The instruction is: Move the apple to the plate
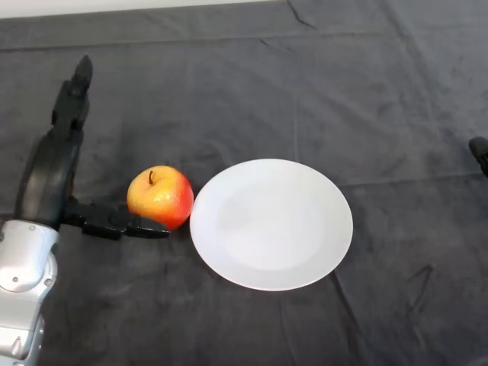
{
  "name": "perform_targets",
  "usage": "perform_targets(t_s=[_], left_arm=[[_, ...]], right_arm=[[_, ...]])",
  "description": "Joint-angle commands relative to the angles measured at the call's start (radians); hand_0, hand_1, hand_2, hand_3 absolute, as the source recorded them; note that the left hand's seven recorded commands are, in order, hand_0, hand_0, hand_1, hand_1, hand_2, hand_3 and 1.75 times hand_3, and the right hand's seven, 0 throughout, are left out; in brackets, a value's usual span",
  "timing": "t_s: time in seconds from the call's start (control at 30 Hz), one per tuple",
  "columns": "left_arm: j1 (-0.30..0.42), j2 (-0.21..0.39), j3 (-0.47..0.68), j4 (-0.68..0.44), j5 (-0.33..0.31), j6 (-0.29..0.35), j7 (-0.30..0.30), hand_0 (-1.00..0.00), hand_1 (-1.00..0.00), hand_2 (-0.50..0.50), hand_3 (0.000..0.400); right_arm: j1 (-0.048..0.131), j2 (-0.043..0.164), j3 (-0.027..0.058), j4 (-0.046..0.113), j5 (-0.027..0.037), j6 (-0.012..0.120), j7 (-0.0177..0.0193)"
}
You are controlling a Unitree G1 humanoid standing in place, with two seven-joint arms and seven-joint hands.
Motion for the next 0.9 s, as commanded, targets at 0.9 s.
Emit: perform_targets(t_s=[0.9], left_arm=[[-0.071, 0.034, -0.074, 0.238, 0.055, 0.012, -0.029, 0.0, 0.0, 0.0, 0.0]], right_arm=[[-0.009, -0.013, -0.0052, -0.045, 0.0024, -0.005, -0.0085]])
